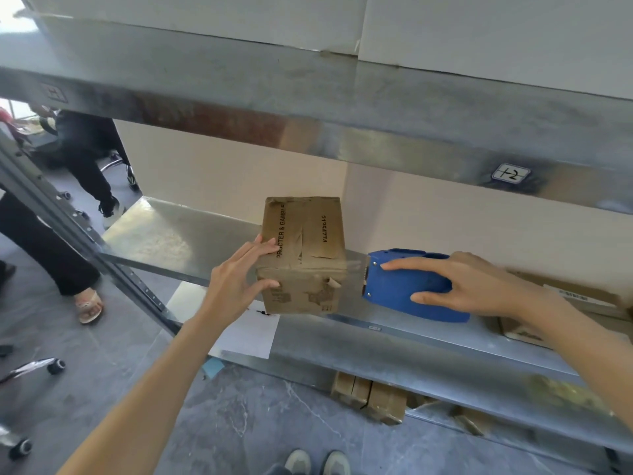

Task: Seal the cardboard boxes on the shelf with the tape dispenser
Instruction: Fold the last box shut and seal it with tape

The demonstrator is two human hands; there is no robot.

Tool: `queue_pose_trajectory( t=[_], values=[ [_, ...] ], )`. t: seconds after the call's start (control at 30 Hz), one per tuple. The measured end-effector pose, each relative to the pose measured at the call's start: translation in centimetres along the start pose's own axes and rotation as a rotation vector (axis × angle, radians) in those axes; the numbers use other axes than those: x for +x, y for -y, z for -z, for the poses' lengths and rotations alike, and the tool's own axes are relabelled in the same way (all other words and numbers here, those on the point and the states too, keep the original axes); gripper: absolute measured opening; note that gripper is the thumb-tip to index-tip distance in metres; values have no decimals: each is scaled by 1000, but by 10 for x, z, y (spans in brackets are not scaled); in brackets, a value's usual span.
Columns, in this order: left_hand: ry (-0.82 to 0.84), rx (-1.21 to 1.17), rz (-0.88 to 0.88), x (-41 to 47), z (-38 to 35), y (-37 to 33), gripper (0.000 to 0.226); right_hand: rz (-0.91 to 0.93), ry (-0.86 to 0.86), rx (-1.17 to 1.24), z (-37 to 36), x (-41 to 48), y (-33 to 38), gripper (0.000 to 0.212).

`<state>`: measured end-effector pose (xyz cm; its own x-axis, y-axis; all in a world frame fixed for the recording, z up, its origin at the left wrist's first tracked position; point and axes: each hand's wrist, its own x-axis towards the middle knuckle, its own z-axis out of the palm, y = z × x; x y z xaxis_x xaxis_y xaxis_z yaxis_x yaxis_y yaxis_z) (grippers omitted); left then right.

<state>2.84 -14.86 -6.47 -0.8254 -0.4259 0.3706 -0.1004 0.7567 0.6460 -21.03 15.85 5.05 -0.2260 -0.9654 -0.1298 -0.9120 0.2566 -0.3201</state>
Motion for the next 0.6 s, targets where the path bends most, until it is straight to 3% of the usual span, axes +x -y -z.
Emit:
queue_pose_trajectory(
  t=[0.6],
  values=[
    [-55,-82,-2,-2,-9,-8,56,-216,-151,-393,-52,52,44,57]
  ],
)
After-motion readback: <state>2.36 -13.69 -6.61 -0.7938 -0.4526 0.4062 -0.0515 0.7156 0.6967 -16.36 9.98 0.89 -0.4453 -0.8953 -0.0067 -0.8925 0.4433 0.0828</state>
